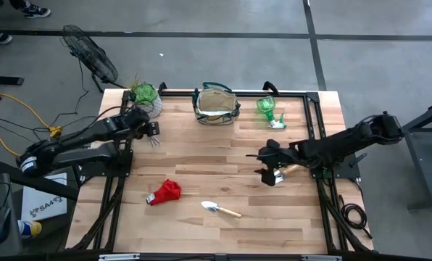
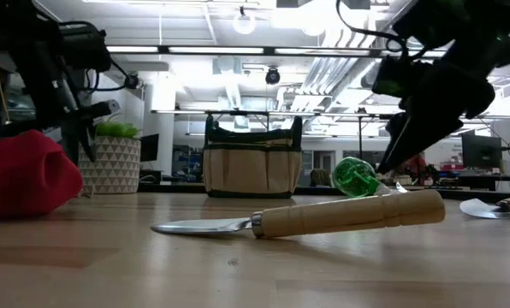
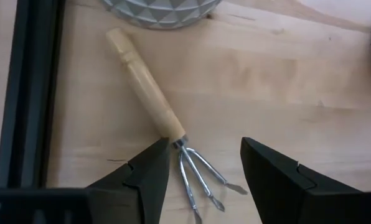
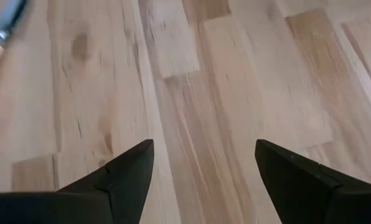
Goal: Pick & Place Garden tools in Gardening bag
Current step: Put the hand rake into the gardening bag
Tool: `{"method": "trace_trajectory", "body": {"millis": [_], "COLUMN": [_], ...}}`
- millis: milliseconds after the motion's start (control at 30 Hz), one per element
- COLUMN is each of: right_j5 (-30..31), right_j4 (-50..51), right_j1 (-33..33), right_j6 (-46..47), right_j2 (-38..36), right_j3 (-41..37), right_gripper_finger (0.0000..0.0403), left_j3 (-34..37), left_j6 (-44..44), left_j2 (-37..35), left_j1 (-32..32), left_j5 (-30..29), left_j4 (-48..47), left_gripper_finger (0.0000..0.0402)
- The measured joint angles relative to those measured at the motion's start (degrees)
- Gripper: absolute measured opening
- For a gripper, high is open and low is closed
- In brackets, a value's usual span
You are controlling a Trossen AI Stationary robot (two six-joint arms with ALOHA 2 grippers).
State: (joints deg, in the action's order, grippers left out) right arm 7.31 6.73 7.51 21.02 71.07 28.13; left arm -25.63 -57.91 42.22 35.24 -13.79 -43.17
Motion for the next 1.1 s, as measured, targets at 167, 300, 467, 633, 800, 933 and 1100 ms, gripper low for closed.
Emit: {"method": "trace_trajectory", "body": {"millis": [167, 300, 467, 633, 800, 933, 1100], "right_j5": [6.77, 12.44, 13.83, 14.06, 13.76, 13.63, 13.57], "right_j4": [-8.92, -15.77, -16.89, -15.94, -15.97, -15.96, -15.96], "right_j1": [-0.02, -0.07, -0.23, -2.06, -4.51, -5.29, -5.42], "right_j6": [0.18, 1.16, 1.41, -0.93, -2.75, -3.64, -4.18], "right_j2": [-5.88, -11.99, -18.37, -21.93, -23.56, -24.03, -24.03], "right_j3": [-6.18, -11.35, -14.78, -15.56, -15.56, -15.56, -15.56], "right_gripper_finger": [0.0272, 0.0272, 0.0272, 0.0272, 0.0272, 0.0272, 0.0272], "left_j3": [0.00, 0.00, 0.00, 0.02, 0.02, 0.02, 0.02], "left_j6": [1.08, 1.01, -0.13, -0.95, -2.56, -3.32, -4.13], "left_j2": [0.00, 0.26, 1.90, 5.44, 10.22, 13.96, 17.73], "left_j1": [5.15, 8.38, 12.55, 15.86, 18.21, 18.87, 18.75], "left_j5": [3.14, 3.86, 3.86, 4.47, 6.26, 6.82, 7.07], "left_j4": [0.04, -0.07, -0.17, 2.28, 6.95, 7.23, 9.57], "left_gripper_finger": [0.0193, 0.0193, 0.0193, 0.0193, 0.0193, 0.0193, 0.0193]}}
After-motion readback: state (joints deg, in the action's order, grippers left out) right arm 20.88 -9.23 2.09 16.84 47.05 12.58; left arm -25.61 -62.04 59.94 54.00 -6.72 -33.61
